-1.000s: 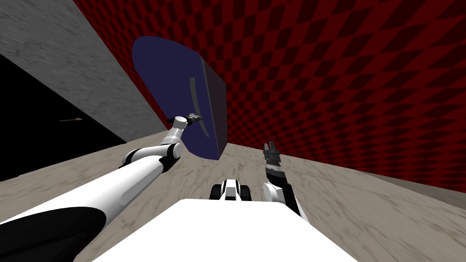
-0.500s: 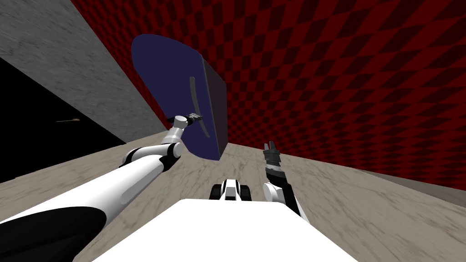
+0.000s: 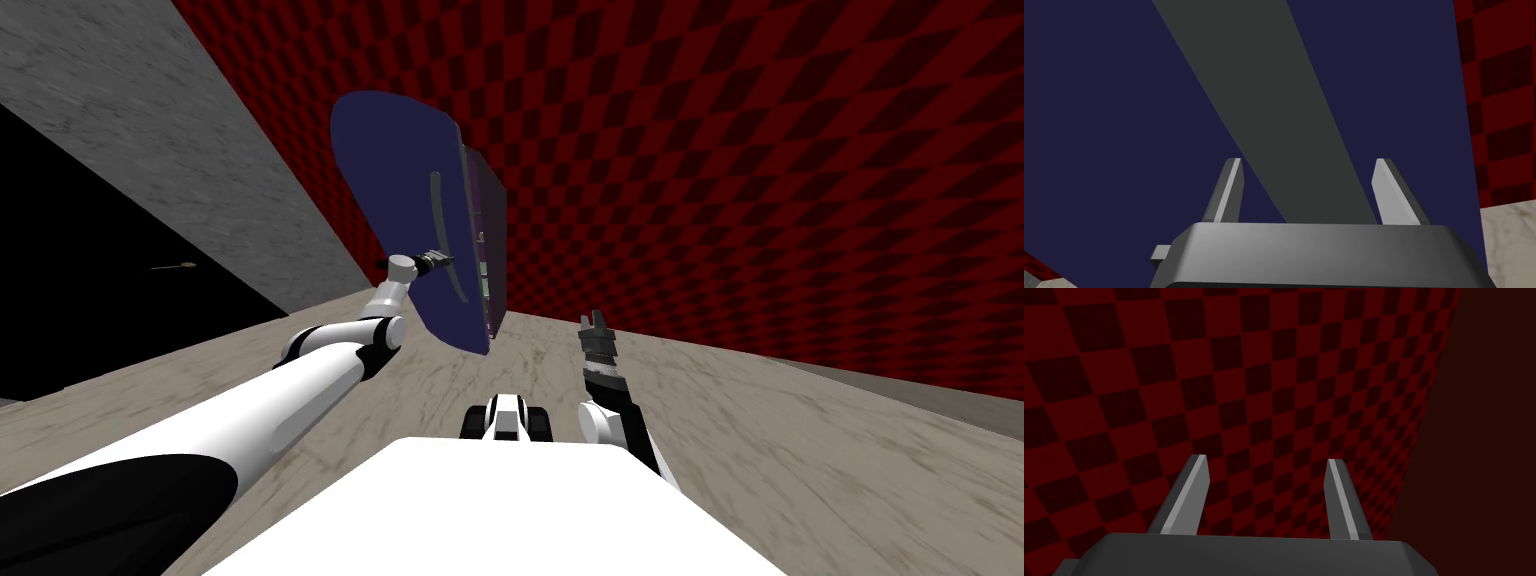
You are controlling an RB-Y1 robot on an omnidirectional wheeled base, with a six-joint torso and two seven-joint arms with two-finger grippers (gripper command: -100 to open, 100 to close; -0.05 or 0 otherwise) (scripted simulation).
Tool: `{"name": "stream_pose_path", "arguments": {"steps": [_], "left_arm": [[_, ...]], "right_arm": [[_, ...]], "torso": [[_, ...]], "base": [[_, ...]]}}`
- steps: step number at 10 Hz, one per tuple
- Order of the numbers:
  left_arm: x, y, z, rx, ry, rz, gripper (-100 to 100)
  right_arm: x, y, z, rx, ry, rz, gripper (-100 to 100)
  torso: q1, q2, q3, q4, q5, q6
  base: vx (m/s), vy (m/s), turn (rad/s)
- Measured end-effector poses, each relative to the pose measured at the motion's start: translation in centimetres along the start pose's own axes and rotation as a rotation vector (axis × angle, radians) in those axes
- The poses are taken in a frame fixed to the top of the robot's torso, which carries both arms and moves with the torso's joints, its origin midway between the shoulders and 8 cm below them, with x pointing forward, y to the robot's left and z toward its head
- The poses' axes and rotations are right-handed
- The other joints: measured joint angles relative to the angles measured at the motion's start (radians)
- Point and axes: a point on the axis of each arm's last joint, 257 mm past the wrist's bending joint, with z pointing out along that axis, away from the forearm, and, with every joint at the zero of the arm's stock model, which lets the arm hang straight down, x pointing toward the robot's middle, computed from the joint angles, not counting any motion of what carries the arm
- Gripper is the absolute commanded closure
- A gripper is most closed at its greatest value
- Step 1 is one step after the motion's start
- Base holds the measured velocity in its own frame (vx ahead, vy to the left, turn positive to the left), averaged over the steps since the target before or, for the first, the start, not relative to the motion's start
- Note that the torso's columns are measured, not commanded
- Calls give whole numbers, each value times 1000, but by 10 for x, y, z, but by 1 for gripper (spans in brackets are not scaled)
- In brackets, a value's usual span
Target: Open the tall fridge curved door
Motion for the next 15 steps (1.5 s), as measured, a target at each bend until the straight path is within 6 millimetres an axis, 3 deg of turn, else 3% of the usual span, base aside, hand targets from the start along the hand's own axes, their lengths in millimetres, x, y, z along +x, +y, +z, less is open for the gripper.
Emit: {"name": "stream_pose_path", "arguments": {"steps": [7, 9, 12, 15], "left_arm": [[25, 54, 2, -152, 67, -8, 100], [27, 64, 2, -179, 77, -10, 100], [16, 62, -4, -207, 64, -16, 100], [13, 41, -14, -210, 67, -20, 100]], "right_arm": [[0, 0, 0, 0, 0, 0, 0], [0, 0, 0, 1, 0, 0, 0], [0, 0, 0, 0, 0, 0, 0], [0, 0, 0, 0, 0, 0, 0]], "torso": [[-6, -2, -1, 0, -1, 1], [-13, -7, -3, -1, -3, 4], [-1, -10, -7, -4, 0, 6], [2, -3, -2, -4, 3, 3]], "base": [[-222, 249, -14], [-38, 76, 73], [-69, 132, -127], [-196, 252, -289]]}}
